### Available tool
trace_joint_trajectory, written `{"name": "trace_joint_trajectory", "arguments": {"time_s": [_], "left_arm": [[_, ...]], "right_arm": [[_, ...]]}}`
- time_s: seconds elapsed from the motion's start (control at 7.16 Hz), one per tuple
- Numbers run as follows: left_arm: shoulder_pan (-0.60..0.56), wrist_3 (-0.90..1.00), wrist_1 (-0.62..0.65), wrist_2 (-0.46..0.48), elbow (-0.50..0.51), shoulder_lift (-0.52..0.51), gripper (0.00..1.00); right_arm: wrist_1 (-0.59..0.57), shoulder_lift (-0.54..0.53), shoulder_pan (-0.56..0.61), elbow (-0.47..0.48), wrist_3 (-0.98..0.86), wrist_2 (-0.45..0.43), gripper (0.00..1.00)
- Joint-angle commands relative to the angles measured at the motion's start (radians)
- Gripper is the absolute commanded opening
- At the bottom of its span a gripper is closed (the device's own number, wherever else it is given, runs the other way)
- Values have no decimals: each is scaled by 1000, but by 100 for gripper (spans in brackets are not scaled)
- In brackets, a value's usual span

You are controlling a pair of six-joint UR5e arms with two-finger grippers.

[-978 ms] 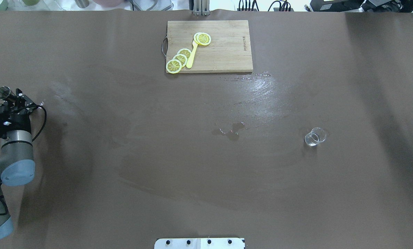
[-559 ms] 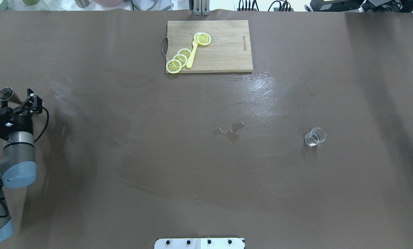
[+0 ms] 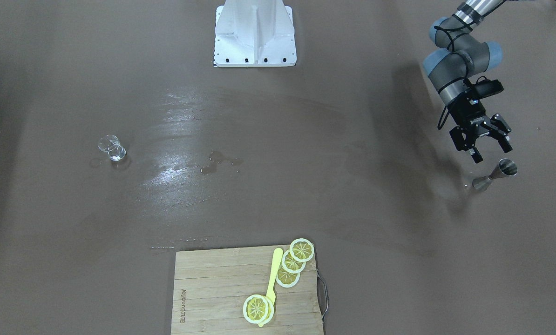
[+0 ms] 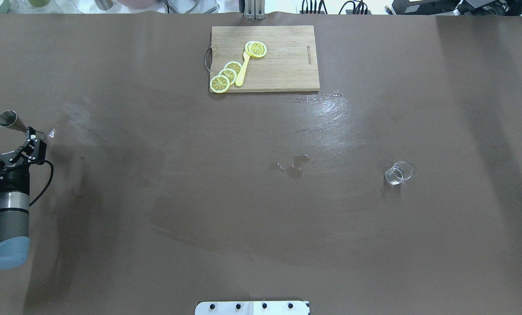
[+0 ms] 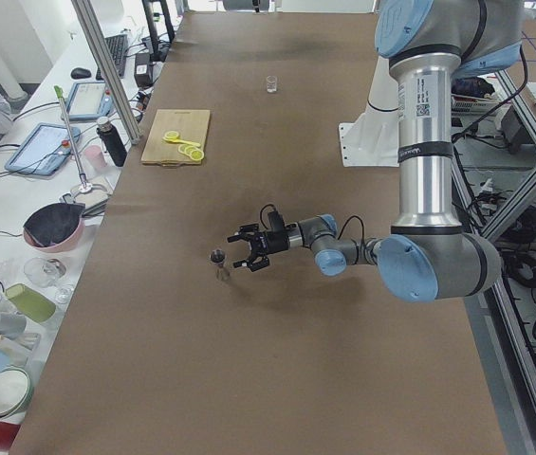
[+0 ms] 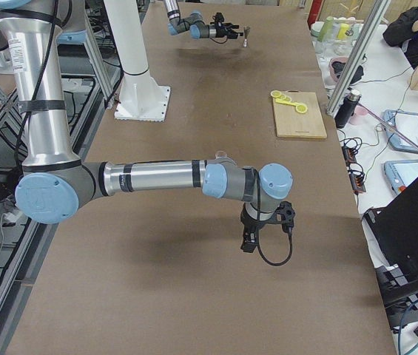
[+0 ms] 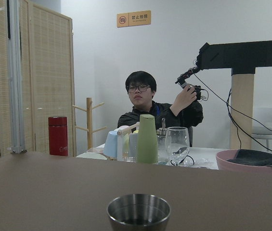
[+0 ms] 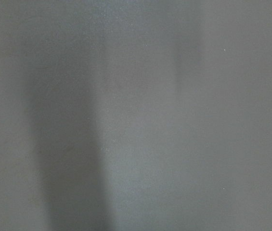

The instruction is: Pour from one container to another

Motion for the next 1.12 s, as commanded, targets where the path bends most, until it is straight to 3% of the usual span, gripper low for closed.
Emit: {"name": "trace_joint_trajectory", "arguments": {"time_s": [0.0, 0.28, 0.42, 0.56, 0.84, 0.98], "left_arm": [[82, 4, 26, 73, -91, 37, 99], [121, 19, 38, 69, -206, 89, 99], [138, 51, 123, 61, -260, 74, 99], [138, 126, 185, -9, -312, 46, 99], [103, 503, 156, -147, -326, -114, 99], [19, 651, 57, -321, -320, -191, 99]], "right_arm": [[-2, 3, 1, 1, 9, -2, 100], [-2, -18, 5, -3, 44, -2, 100], [-2, -26, 7, -5, 116, 1, 100], [-2, -29, 7, -5, 130, 1, 100], [-1, -22, 7, 1, 131, 0, 100], [-1, -31, 7, 3, 130, 0, 100]]}}
